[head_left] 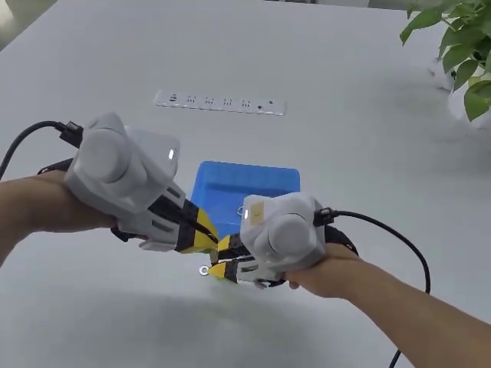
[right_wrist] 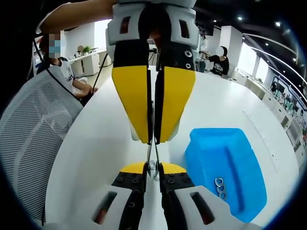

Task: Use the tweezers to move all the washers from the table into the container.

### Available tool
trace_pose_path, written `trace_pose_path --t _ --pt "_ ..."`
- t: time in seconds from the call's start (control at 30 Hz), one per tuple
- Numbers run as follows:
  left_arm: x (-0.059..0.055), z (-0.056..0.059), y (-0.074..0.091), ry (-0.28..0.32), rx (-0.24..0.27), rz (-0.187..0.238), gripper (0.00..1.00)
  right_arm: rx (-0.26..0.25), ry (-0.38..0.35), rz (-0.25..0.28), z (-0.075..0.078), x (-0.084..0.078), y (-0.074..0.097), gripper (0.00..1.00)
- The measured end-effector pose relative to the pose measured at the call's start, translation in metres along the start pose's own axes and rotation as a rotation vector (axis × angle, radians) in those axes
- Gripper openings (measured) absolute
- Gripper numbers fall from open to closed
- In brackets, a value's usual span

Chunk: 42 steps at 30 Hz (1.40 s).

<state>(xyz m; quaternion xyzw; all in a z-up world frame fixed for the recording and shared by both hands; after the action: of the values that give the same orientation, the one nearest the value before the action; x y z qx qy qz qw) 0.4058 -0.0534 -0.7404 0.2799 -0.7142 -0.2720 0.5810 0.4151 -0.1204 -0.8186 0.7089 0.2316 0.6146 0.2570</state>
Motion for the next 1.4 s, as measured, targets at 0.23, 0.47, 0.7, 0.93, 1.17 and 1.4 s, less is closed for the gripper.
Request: trace_pose_path --t 0.23,0.47,0.7,0.93,1.17,1.4 --pt "0.0001 -0.0011 0.0005 0.002 0.005 0.005 0.06 -0.002 0.002 0.002 0.0009 0.0006 0.0008 0.12" --pt "-0.0003 -0.0023 -0.0021 0.002 0.003 0.008 0.06 -0.002 -0.004 0.001 0.0023 -0.0012 -0.0002 0.12" --pt "0.0007 -0.0042 -0.0037 -0.002 0.011 0.011 0.06 -0.007 -0.013 0.001 0.0026 -0.0019 0.0008 0.12" --pt "-0.0009 -0.0051 -0.0031 0.010 0.017 0.015 0.06 -0.006 -0.036 -0.002 0.0028 -0.0017 0.0004 0.11" --pt "-0.0008 -0.0051 -0.0030 0.013 0.015 0.013 0.06 -0.003 -0.051 -0.002 0.0029 -0.0019 0.0006 0.10" --pt "0.0012 -0.0063 -0.0008 0.010 0.021 0.013 0.06 -0.002 -0.055 0.002 0.0037 0.0005 0.0022 0.10"
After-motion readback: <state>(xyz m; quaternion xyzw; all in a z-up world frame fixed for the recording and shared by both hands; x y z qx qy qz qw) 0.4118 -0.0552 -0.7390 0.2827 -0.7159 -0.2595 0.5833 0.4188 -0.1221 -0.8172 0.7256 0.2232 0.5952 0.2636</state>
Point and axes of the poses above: the centre of the closed fingertips' face, and the gripper's own axes: y roughly backward along the fingers, z roughly to its right, x roughly out of its top, the point moved 7 cm from there along y, roughly backward along the fingers, and after that the axes turned 14 degrees about -y, right-handed, at the moved point
